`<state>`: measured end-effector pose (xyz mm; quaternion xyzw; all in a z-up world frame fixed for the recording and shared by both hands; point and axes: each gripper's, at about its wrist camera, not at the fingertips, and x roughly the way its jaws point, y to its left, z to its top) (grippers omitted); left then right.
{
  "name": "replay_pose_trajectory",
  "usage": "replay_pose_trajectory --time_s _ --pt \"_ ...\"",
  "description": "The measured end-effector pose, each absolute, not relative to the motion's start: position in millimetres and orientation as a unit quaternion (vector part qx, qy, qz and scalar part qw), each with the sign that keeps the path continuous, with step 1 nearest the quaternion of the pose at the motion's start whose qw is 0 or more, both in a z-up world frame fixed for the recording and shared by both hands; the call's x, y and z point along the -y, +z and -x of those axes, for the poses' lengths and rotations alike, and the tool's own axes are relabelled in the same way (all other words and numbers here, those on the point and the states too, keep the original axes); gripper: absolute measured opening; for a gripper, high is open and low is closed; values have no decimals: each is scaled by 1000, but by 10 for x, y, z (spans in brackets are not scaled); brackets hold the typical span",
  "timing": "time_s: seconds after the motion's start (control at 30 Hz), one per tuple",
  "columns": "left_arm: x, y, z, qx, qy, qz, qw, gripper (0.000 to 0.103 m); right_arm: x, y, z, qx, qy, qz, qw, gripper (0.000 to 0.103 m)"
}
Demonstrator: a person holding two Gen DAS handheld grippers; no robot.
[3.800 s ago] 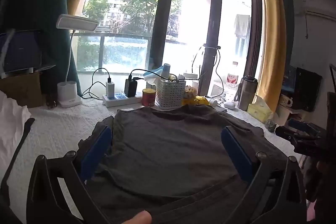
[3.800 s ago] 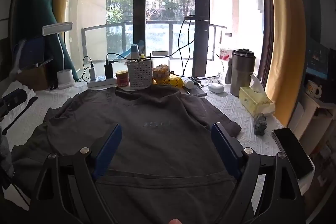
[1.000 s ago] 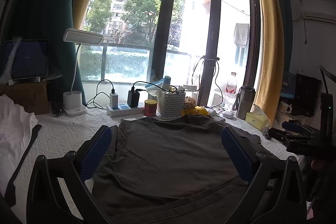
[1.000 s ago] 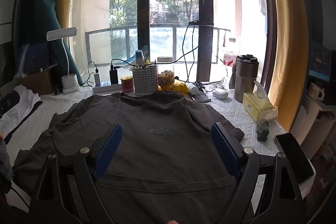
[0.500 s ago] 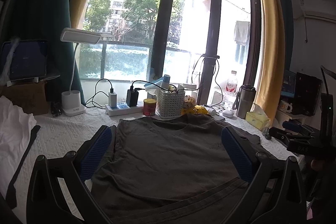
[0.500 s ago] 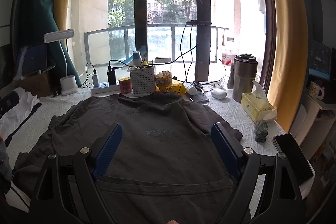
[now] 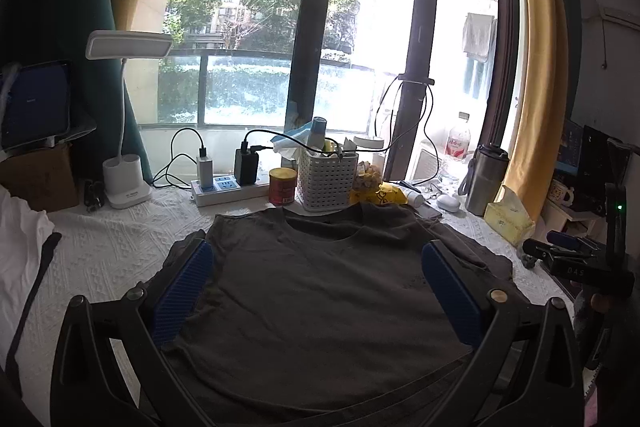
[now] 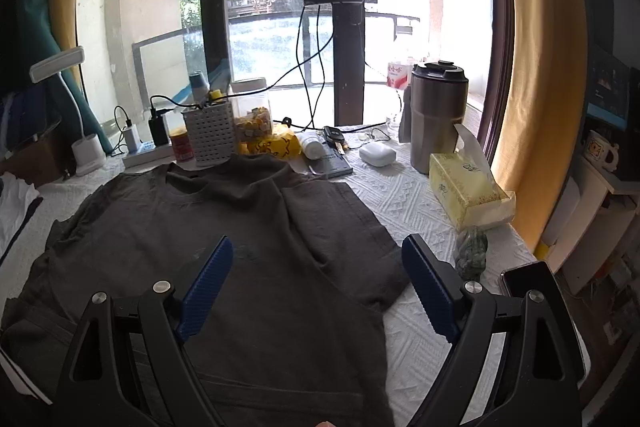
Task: Fold small clothes
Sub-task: 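Grasp the side edge of the grey T-shirt with the right tool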
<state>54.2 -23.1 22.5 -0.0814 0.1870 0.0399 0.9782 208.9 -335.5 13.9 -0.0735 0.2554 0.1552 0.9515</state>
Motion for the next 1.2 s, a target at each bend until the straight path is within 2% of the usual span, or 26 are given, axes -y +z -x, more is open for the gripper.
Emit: replay_pose_trajectory --time_s 0.27,0.6,0.77,0.8,0.87,0.9,0.93,0.97,1.2 --pt "330 58 -992 -245 65 103 962 103 3540 -71 -2798 -311 181 80 930 88" --pt "338 -85 -1276 -271 102 107 951 103 3356 -307 -3609 -371 207 116 898 78" --pt "226 -178 -1417 -293 114 118 942 103 3275 -498 -3914 -404 200 127 883 69" --pt "222 -179 -1443 -294 114 112 942 103 3269 -549 -3950 -412 197 127 880 66" --pt "194 -195 -1485 -294 115 111 942 103 3253 -563 -3955 -406 188 137 883 51" --pt "168 -211 -1507 -295 114 116 941 103 3248 -559 -3954 -405 191 138 883 41" --pt "150 -232 -1530 -298 112 119 940 103 3257 -556 -3956 -404 192 137 884 18" --pt "143 -249 -1556 -301 109 120 940 103 3257 -559 -3956 -405 197 133 883 9" --pt "78 -248 -1590 -300 91 122 942 103 3224 -395 -3842 -382 194 135 894 5"
